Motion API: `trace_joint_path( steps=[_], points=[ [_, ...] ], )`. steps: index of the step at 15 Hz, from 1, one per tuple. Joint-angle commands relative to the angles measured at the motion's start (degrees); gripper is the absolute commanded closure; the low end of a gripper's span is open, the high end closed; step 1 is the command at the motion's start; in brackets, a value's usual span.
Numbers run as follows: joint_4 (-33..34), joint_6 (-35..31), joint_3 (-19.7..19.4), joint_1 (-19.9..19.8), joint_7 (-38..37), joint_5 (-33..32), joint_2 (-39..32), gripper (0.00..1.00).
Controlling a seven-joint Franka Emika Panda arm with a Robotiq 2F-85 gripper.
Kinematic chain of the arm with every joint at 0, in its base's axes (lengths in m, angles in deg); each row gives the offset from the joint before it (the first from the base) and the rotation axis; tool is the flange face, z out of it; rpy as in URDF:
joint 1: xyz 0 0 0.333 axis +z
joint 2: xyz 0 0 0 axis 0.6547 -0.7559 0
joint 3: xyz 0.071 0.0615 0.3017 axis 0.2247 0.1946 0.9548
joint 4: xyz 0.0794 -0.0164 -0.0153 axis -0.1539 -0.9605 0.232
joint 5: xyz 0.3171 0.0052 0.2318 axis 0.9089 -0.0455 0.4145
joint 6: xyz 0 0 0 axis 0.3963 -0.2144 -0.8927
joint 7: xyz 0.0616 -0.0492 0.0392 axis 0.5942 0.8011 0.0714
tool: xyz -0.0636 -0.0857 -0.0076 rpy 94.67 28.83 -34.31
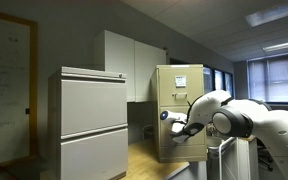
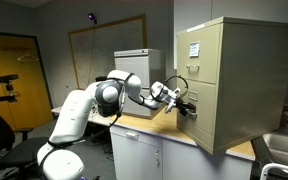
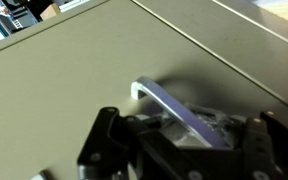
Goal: Open the bottom drawer of the beige file cabinet
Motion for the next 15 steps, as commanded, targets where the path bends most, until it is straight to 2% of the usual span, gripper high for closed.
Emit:
trace_joint_path(
  steps=[1, 4, 6, 7, 8, 9, 12, 15],
  points=[
    [-11.2, -1.9, 1.7, -2.4, -1.9, 3.8, 4.7, 0.74],
    [-11.3, -5.9, 1.6, -3.5, -2.7, 3.7, 5.1, 0.53],
    [-5.4, -2.9, 2.3, -3.6, -0.1, 6.0, 2.9, 0.37],
    [-4.0, -1.8, 2.2, -3.4, -0.2, 6.2, 2.3, 0.78],
    [-3.6, -1.2, 2.1, -3.1, -0.6, 6.2, 2.2, 0.73],
    [-3.4, -0.4, 1.8, -2.7, -1.4, 5.6, 1.8, 0.73],
    [-4.2, -0.4, 1.0, -2.4, -2.7, 3.9, 1.4, 0.94],
    [-6.9, -2.3, 1.1, -3.0, -2.6, 4.5, 2.3, 1.0]
  ],
)
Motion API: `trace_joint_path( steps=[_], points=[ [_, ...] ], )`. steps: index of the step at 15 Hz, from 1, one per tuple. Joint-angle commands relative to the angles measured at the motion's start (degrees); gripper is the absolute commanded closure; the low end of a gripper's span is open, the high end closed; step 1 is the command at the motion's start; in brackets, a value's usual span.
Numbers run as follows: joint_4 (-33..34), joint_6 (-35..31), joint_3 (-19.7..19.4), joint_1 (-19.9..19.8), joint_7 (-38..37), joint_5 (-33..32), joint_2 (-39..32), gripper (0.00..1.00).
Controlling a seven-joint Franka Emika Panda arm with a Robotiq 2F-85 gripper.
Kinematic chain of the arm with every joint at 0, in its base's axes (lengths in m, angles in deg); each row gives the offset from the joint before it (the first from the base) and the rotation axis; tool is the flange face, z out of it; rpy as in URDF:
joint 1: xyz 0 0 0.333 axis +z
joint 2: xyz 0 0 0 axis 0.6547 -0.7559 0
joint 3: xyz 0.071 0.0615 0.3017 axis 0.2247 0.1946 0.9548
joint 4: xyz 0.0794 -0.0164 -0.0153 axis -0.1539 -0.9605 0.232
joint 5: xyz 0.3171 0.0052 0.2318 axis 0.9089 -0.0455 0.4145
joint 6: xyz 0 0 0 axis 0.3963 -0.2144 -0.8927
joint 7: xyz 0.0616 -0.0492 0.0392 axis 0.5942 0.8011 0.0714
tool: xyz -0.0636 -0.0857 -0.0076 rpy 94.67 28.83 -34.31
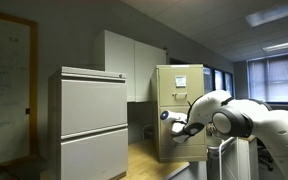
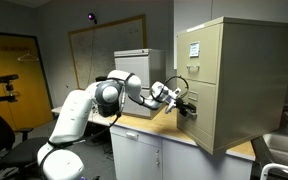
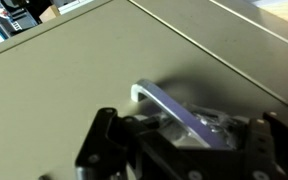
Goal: Open the bottom drawer of the beige file cabinet
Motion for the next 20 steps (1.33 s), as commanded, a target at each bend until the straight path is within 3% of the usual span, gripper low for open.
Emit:
trace_joint_path(
  steps=[1, 9, 20],
  points=[
    [-8.6, -3.9, 1.0, -3.0, -2.9, 4.0, 3.2, 0.99],
    [-17.4, -14.6, 0.2, -4.0, -3.2, 6.5, 7.4, 0.98],
    [-18.6, -14.7, -0.3, -2.5, -2.3, 4.1, 8.0, 0.97]
  ],
)
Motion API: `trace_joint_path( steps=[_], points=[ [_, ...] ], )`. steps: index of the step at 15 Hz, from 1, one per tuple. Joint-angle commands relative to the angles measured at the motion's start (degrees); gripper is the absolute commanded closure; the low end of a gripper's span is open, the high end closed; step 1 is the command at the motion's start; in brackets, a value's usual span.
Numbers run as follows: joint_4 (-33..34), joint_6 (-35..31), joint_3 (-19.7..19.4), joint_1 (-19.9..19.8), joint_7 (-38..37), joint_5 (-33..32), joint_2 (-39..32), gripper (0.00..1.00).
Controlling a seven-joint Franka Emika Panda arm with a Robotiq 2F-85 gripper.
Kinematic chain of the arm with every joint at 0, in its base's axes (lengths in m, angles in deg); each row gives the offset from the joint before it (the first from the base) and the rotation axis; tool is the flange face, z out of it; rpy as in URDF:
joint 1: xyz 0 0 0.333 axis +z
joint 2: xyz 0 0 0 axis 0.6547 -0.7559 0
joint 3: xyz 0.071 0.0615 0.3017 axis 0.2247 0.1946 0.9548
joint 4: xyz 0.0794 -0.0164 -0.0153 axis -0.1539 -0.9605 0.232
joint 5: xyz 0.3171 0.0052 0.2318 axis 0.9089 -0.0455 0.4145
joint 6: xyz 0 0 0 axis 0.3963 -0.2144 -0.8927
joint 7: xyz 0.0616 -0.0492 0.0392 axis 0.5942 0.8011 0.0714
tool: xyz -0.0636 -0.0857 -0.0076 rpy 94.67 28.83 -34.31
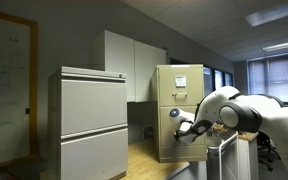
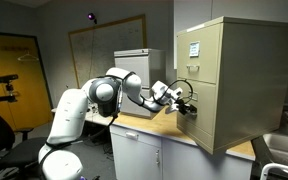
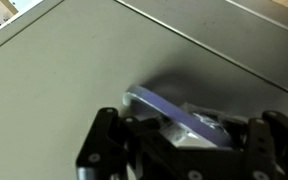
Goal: Open the bottom drawer of the beige file cabinet
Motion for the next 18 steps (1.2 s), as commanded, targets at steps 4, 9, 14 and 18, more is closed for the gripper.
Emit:
trace_joint_path(
  steps=[4, 9, 14, 18],
  points=[
    [-9.7, -10.6, -6.2, 3.9, -5.0, -12.1, 1.7, 0.97],
    [-7.0, -23.1, -24.3, 17.0, -20.7, -37.4, -2.3, 0.98],
    [-16.2, 6.3, -24.1, 24.3, -36.4, -52.9, -0.7, 0.98],
    [-19.5, 15.9, -7.2, 11.9, -30.2, -51.9, 3.1, 0.98]
  ],
)
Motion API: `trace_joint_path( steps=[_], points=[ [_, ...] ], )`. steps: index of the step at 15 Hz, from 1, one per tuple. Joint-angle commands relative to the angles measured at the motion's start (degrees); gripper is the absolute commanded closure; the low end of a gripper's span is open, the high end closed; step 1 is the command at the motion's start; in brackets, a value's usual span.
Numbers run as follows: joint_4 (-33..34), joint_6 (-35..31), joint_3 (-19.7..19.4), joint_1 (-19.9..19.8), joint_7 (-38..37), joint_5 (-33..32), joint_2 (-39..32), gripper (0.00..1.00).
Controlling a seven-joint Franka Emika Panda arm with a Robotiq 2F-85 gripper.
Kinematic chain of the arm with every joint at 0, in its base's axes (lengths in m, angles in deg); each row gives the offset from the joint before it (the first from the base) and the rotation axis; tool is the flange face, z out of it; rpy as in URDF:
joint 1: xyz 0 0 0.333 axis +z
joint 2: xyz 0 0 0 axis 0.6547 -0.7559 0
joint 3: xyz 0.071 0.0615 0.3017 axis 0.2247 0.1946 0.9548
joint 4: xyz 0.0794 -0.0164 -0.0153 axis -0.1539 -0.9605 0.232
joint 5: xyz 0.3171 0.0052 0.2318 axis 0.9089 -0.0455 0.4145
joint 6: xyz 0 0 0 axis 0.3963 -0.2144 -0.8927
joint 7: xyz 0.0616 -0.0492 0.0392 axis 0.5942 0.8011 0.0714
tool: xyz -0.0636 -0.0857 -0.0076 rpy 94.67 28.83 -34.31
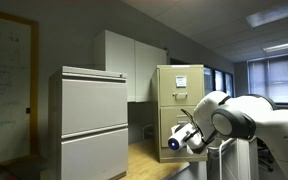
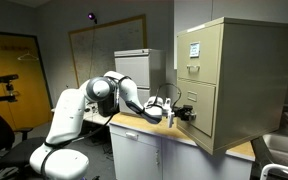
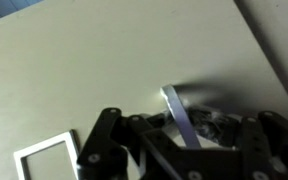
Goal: Open the bottom drawer of the beige file cabinet
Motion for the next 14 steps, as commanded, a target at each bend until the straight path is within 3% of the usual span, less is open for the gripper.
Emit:
trace_joint_path(
  steps=[1, 7, 14],
  points=[
    [-11.0, 4.9, 12.6, -10.2, -0.3, 0.3, 6.3, 0.98],
    [-16.6, 1.0, 21.1, -19.2, -3.4, -0.3, 13.4, 0.97],
    [-22.6, -12.8, 21.6, -23.5, -7.8, -1.6, 19.5, 0.97]
  ],
)
